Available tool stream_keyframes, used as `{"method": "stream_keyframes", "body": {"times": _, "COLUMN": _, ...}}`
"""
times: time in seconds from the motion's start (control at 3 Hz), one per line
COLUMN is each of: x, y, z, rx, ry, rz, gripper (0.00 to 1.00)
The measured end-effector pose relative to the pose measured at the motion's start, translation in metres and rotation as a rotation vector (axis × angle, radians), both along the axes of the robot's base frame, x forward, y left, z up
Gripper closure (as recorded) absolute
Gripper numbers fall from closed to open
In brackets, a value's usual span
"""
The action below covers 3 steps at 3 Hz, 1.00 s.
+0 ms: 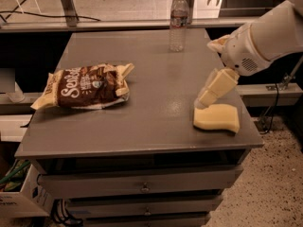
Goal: Move brown chip bag near water bottle
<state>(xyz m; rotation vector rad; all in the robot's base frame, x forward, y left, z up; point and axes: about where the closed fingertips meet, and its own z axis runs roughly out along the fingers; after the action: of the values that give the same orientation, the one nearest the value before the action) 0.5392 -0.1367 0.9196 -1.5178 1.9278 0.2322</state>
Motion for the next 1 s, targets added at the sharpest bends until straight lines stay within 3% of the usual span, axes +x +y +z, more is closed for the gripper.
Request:
{"method": "stream_keyframes", "body": {"times": 0.33, "x": 0.0178, "y": 0.0399, "z": -0.0049, "rx": 0.155, "ry": -0.018, "rz": 0.043, "gripper": 0.0}}
{"method": "stream_keyframes", "body": {"times": 1.0, "x": 0.0219, "y": 0.0449, "z": -0.0114, "rx": 0.187, "ry": -0.032, "rz": 0.016, "gripper": 0.0}}
